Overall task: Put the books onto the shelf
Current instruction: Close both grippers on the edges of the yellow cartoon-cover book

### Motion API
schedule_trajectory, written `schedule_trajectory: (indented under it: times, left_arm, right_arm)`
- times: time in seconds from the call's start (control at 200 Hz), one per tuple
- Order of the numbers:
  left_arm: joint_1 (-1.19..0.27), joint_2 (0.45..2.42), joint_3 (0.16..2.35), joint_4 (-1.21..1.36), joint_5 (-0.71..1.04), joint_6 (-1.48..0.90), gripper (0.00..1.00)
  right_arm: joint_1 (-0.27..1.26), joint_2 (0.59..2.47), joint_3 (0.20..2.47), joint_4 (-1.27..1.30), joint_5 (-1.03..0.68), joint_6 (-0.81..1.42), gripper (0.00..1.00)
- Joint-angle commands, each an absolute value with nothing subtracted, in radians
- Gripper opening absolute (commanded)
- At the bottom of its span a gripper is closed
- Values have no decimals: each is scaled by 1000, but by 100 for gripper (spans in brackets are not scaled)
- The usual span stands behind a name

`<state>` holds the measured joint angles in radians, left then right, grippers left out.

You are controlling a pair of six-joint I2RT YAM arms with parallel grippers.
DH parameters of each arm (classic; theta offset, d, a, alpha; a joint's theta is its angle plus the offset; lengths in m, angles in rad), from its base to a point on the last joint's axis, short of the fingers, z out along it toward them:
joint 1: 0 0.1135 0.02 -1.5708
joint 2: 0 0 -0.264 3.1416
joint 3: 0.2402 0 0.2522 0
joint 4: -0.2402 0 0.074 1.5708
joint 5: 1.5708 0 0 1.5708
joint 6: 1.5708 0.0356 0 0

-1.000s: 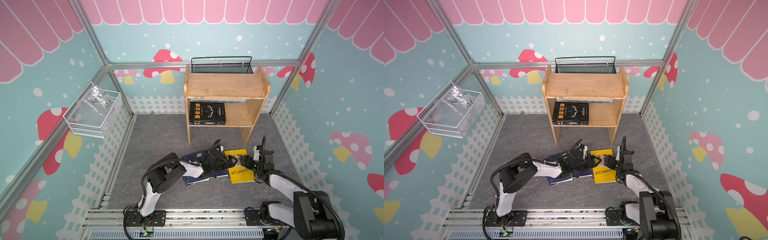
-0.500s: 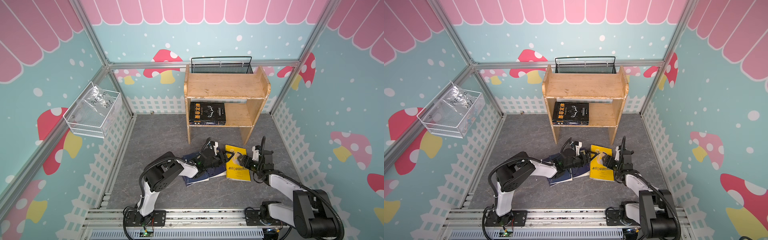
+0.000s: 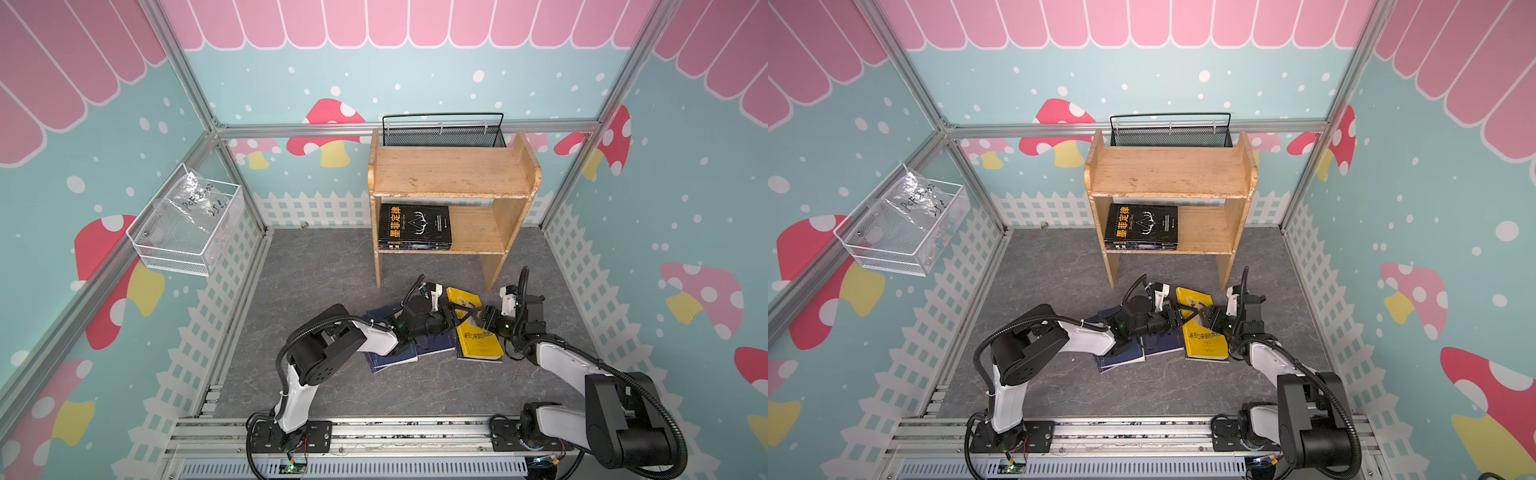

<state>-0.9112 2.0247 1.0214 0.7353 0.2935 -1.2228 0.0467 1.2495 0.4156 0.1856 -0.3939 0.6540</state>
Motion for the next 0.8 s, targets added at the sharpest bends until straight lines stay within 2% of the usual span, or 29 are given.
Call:
schedule_trajectory:
  times: [0.0,0.1,0.425,0.57,0.795]
  left_arm:
    - [-926,1980,1071,611,281,-1182,54]
    - [-930,1988,1086,559,270,-1179,40]
    - [-929,1938,1068,506,238,-1153,8]
    - [-915,1839,1026,498,257,-1114,0]
    - [-895,1567,906,458,301,-1055,0]
  right_arm:
    - [58,1247,440,199,-466,649,77]
    - [58,1243,432,204,-472,653,77]
    - [58,1182,425,209,-490,697,78]
    - [58,1073,449,197,-484,751,85]
    - [58,895,534,102,-453,792,93]
